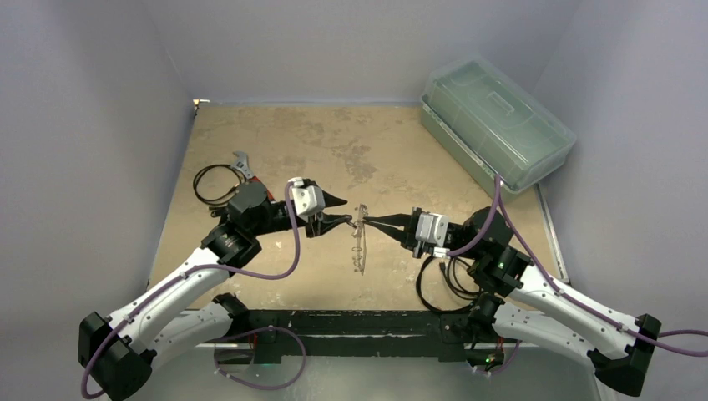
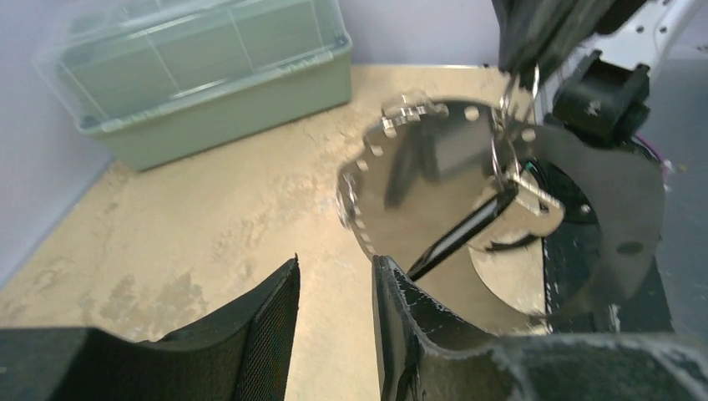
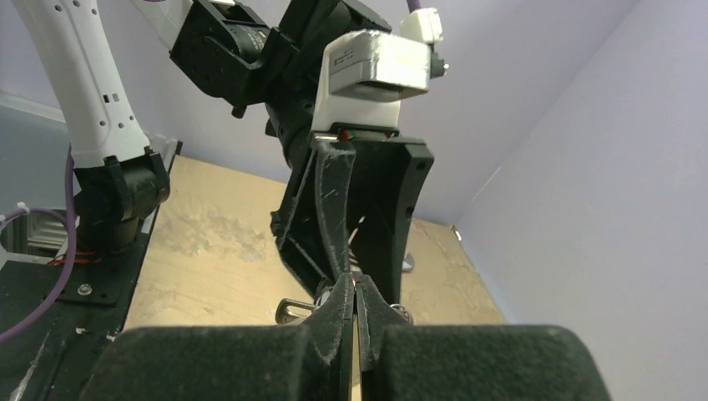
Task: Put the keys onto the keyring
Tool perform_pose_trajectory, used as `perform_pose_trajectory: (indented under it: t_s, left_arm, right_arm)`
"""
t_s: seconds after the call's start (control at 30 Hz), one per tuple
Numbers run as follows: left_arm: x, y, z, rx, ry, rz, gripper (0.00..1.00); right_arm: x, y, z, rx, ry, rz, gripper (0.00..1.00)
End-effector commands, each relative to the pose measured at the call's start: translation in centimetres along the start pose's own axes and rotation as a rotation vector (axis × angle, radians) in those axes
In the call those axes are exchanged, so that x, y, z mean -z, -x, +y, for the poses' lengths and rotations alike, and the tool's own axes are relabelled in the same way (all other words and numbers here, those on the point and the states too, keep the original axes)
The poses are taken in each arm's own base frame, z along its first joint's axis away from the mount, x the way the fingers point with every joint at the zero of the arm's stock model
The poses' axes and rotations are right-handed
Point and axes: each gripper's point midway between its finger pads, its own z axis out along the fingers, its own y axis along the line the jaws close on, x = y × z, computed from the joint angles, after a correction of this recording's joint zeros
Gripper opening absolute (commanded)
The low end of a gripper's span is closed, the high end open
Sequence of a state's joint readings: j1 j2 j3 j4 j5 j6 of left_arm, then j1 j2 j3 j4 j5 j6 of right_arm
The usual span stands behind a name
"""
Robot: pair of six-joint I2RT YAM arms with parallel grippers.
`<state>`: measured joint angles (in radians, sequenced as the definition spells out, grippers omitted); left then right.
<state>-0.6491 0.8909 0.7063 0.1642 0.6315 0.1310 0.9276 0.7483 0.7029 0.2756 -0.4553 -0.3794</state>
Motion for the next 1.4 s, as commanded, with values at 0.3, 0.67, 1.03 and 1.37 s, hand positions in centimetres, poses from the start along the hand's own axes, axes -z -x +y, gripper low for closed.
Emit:
perform_pose_trajectory:
  t_s: [0.3, 0.67, 1.03, 1.37]
  left_arm:
    - [2.9, 3.5, -2.8, -0.188, -0.078, -0.100, 0.44]
    - [2.3, 5.8, -0.5, -0.252, 0.031, -0.192, 0.49]
    - [1.2, 8.9, -1.8, -0.202, -0.076, -0.354, 0.35]
    - [0.7, 7.7, -3.4, -0.196, -0.181, -0.322, 0.34]
  right_arm:
    - [0.3, 2.2, -2.8, 0.079, -0.124, -0.042, 0.00]
    - [0.2, 2.1, -2.3, 0.068, -0.098, -0.045, 0.00]
    - [0.2, 2.3, -2.2, 0.062, -0.091, -0.055, 0.00]
    - [-0.2, 2.6, -2.4, 0.066, -0.097, -0.071, 0.00]
